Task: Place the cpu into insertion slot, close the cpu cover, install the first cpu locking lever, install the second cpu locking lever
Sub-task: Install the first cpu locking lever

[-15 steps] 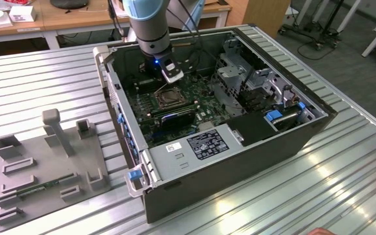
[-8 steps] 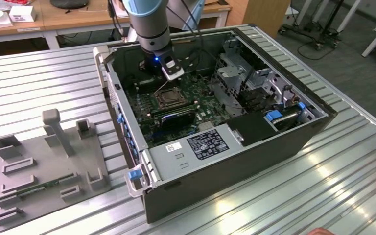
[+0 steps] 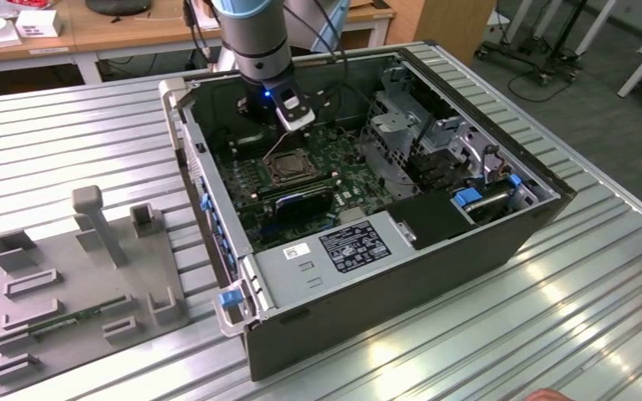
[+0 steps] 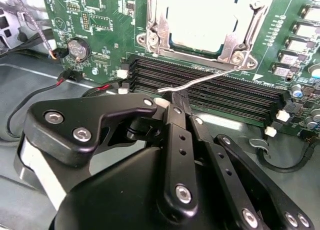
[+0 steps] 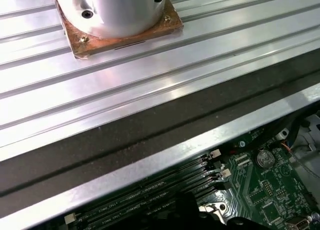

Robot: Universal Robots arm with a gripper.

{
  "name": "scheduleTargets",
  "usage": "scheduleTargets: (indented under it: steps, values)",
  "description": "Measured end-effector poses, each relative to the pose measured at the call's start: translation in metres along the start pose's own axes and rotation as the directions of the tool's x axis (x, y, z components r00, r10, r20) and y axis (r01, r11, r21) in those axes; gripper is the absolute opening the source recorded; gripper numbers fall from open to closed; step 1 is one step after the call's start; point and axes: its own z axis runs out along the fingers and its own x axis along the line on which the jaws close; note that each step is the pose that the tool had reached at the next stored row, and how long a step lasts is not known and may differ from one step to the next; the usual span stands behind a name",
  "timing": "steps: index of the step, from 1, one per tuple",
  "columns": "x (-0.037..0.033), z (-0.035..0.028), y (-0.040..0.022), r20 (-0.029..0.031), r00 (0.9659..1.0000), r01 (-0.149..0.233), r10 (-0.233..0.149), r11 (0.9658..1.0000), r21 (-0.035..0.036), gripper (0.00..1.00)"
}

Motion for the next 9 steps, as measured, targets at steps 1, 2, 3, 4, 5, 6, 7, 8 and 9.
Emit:
scheduleTargets:
  steps: [1,2,3,4,5,6,7,8,9]
  values:
    - [0.0005,-0.0002,-0.0002,0.0004,1.0000,0.000,0.000,1.0000,-0.0002,0.10]
    - [0.0011,-0.0005,-0.0005,0.0012,1.0000,0.000,0.000,1.0000,-0.0004,0.10]
    - [0.0021,-0.0007,-0.0009,0.0022,1.0000,0.001,-0.001,1.0000,-0.0009,0.10]
    - [0.0035,-0.0011,-0.0015,0.0034,1.0000,0.001,-0.001,1.0000,-0.0015,0.10]
    - [0.0051,-0.0014,-0.0021,0.0045,1.0000,0.001,-0.001,1.0000,-0.0020,0.10]
    - [0.0067,-0.0018,-0.0028,0.0053,1.0000,0.002,-0.002,1.0000,-0.0024,0.10]
    - [0.0084,-0.0022,-0.0035,0.0060,1.0000,0.002,-0.002,1.0000,-0.0027,0.10]
    - [0.0098,-0.0025,-0.0040,0.0066,1.0000,0.002,-0.002,1.0000,-0.0030,0.10]
    - [0.0109,-0.0027,-0.0045,0.0070,1.0000,0.002,-0.002,1.0000,-0.0033,0.10]
